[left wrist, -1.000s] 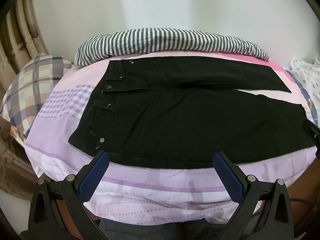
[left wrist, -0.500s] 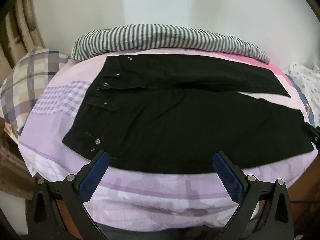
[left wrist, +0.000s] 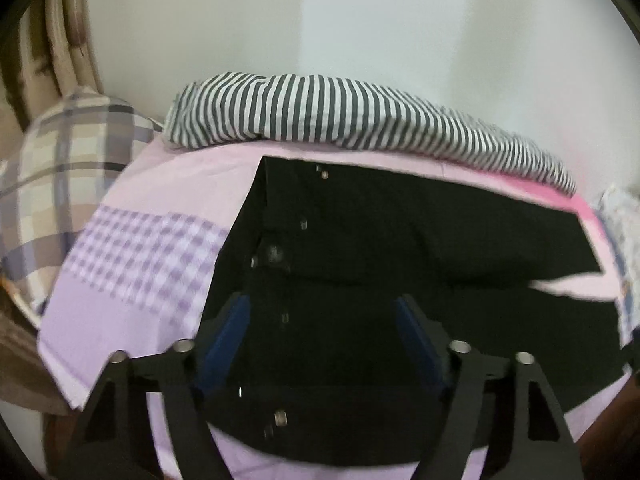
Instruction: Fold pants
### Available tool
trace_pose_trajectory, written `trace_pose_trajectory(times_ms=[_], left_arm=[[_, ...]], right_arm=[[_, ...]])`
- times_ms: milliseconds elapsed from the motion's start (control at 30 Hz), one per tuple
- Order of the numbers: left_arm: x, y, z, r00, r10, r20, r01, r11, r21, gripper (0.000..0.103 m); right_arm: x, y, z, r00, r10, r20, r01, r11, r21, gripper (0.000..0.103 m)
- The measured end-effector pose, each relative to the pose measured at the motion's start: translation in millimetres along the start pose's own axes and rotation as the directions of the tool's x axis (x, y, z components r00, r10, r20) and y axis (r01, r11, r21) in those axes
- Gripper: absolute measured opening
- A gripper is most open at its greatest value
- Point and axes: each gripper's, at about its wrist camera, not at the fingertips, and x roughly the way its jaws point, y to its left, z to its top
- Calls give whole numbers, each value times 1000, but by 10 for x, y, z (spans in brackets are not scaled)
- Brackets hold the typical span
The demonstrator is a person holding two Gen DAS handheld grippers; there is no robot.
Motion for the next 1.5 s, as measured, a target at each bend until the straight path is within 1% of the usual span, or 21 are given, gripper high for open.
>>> trace_pose_trajectory(times_ms=[67,100,200,300,367,400,433,667,700,767,867,933,1033,1100,1167,1233,1333,1367,1400,1467,1500], left_arm=[[131,186,246,997,-75,-13,75,996,-39,60],[177,242,319,995,-95,-15,94,994,-53,55],[452,483,634,980,-193,-52,185,973,-135,45],[780,725,874,956,-282,-81,254,934,-251,40],[1005,885,989,932,-350,-91,303,894,-329,37],[1151,971,1057,917,-387,-97,328,869,-371,35],[1242,1020,1098,908,-407,-99,340,855,-391,35],[1926,1293,1264,881,-452,-138,340,809,-478,33],[1982,1313,1272,883,-447,-143,331,810,-484,33],[2118,1367,1276,878,-452,-155,328,807,-491,33],[2244,1416,1270,868,-467,-168,336,802,-493,33],[2333,1429,1280,866,-469,-174,338,805,-488,33],[2441,1430,1314,851,-497,-168,364,789,-495,33],[2478,1392,1353,843,-513,-159,382,781,-495,29],[2512,1373,1392,842,-515,-158,384,780,-495,27],[2524,1363,1422,836,-530,-145,396,765,-508,23],[2554,1330,1432,839,-526,-139,393,763,-514,22],[2570,1327,1430,842,-521,-141,386,764,-517,19],[2597,1316,1423,844,-517,-142,380,764,-521,14],[2616,1283,1401,849,-510,-138,372,763,-528,11],[2597,1260,1406,856,-499,-135,368,771,-520,9]], right_arm=[[94,-5,72,1000,13,-13,-13,1000,22,103],[143,-5,104,1000,15,-19,-15,999,33,103],[288,3,196,999,25,-30,-23,998,62,103],[473,39,303,999,21,-49,-17,997,80,103],[582,77,354,998,14,-63,-9,997,80,103],[648,98,386,997,8,-72,-3,997,78,103],[700,116,410,997,4,-78,2,997,77,103],[1121,237,583,992,-13,-122,23,997,75,103],[1189,256,602,991,-12,-133,21,997,73,103],[1302,296,641,989,-10,-148,20,998,67,103],[1449,366,704,987,-7,-158,15,999,49,103],[1531,411,752,987,-4,-158,11,999,40,103],[1649,471,827,987,3,-161,3,999,35,103],[1714,499,858,987,4,-161,0,1000,28,103],[1775,517,880,986,2,-165,0,1000,18,103],[1829,525,904,986,2,-169,0,1000,8,103],[1906,508,941,985,2,-175,-2,1000,1,103],[1931,494,954,984,0,-176,0,1000,0,103],[1952,478,968,984,-4,-178,3,1000,-1,103],[1979,436,994,984,-3,-181,2,1000,-4,103],[1988,411,1008,983,-2,-182,0,1000,-10,103]])
